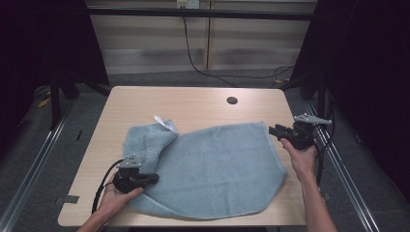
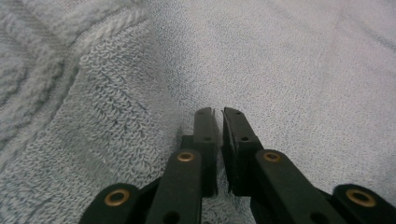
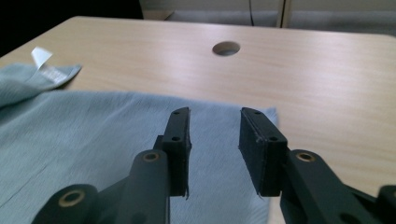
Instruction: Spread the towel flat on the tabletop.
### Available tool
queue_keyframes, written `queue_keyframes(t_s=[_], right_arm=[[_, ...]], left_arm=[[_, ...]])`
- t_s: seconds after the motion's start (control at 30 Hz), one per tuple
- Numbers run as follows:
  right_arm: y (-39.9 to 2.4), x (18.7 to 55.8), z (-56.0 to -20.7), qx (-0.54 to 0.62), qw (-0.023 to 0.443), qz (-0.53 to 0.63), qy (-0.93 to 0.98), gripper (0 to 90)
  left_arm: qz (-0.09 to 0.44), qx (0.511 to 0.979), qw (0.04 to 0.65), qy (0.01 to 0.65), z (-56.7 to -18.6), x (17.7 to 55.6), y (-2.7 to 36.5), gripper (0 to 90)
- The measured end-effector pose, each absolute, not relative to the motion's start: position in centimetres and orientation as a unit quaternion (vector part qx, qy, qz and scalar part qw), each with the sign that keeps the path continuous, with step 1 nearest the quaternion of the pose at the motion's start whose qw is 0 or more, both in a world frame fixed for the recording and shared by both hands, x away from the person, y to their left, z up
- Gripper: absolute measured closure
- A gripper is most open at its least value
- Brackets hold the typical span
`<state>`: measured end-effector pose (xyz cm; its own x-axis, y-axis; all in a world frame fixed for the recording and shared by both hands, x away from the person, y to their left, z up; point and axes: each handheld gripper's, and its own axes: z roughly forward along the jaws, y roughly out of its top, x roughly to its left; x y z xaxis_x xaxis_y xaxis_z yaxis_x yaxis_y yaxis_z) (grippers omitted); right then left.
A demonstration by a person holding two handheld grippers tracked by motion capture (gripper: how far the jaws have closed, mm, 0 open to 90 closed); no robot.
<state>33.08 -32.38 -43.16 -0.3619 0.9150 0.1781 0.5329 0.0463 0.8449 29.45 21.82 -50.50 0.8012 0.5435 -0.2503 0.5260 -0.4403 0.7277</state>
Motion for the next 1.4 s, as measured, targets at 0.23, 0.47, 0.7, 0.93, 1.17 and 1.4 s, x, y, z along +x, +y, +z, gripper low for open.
queue_keyframes(t_s=[0.23, 0.47, 0.7, 0.93, 1.17, 1.4], right_arm=[[-32.3, 28.4, -45.5, 0.516, 0.182, 0.426, 0.721, 61.1], [-31.6, 22.7, -47.8, 0.503, 0.152, 0.395, 0.754, 52.2], [-30.8, 21.2, -49.7, 0.498, 0.151, 0.354, 0.777, 51.5], [-29.9, 22.0, -49.3, 0.486, 0.171, 0.348, 0.783, 83.5], [-29.2, 23.3, -45.4, 0.462, 0.191, 0.408, 0.764, 84.3], [-26.2, 26.6, -44.2, 0.432, 0.179, 0.435, 0.769, 84.3]], left_arm=[[0.014, 0.848, 0.428, 0.312, -50.3, 29.3, 21.9, 81.3], [0.019, 0.842, 0.436, 0.317, -50.1, 29.4, 22.2, 80.6], [0.018, 0.848, 0.428, 0.314, -50.3, 29.4, 21.9, 80.0], [0.017, 0.848, 0.428, 0.313, -50.3, 29.4, 22.0, 79.9], [0.018, 0.847, 0.429, 0.314, -50.3, 29.5, 21.9, 78.9], [0.018, 0.847, 0.429, 0.313, -50.3, 29.4, 21.9, 77.8]])
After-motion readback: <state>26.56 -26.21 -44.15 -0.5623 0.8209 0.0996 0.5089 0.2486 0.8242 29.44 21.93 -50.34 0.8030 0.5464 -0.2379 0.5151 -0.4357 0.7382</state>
